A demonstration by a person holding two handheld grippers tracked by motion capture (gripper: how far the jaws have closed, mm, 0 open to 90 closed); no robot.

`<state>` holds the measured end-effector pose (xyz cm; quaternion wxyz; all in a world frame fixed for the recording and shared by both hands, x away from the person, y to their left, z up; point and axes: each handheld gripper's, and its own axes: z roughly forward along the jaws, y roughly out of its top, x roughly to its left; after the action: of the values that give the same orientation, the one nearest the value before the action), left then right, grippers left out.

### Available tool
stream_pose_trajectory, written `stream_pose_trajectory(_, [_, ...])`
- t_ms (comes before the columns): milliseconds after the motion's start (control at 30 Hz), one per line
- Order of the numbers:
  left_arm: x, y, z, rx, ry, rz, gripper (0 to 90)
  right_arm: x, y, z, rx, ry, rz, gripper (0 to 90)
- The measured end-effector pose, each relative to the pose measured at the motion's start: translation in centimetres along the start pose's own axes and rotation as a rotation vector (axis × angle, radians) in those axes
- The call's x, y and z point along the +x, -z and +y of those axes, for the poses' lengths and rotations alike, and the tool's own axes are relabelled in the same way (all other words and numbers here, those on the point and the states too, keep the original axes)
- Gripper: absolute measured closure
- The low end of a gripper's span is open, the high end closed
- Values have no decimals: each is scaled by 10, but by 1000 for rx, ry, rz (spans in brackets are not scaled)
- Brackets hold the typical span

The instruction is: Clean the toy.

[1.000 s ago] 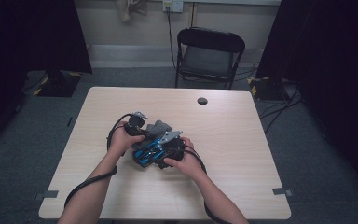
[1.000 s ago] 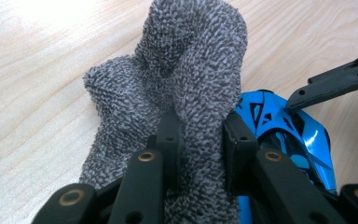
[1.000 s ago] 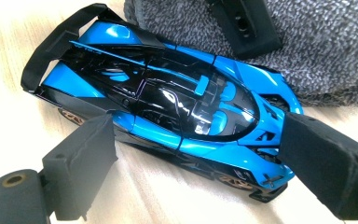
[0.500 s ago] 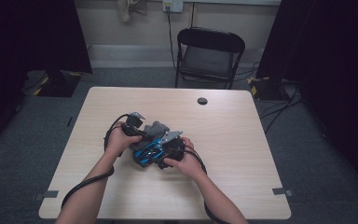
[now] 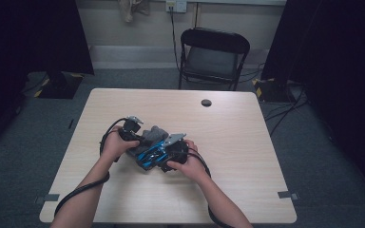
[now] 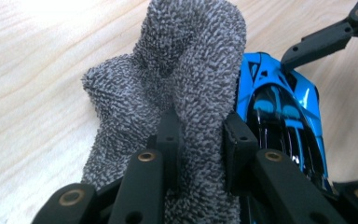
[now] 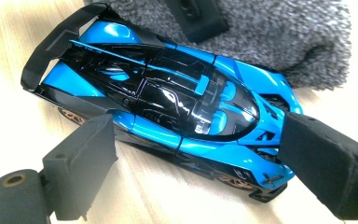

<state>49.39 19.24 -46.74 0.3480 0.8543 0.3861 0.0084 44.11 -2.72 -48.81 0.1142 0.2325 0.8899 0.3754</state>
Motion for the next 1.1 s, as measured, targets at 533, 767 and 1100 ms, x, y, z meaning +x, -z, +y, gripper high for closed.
stream_pose_trajectory(533, [1, 17, -16, 16, -1, -7, 723, 1, 0, 0, 4, -1, -2, 106])
stream_pose_trajectory(767, [3, 23, -22, 26, 5, -14, 723, 0, 0, 0, 2, 0, -2, 107])
stream_pose_trajectory(1100, [4, 33, -32, 25, 15, -12, 723, 1, 0, 0, -5, -1, -4, 106])
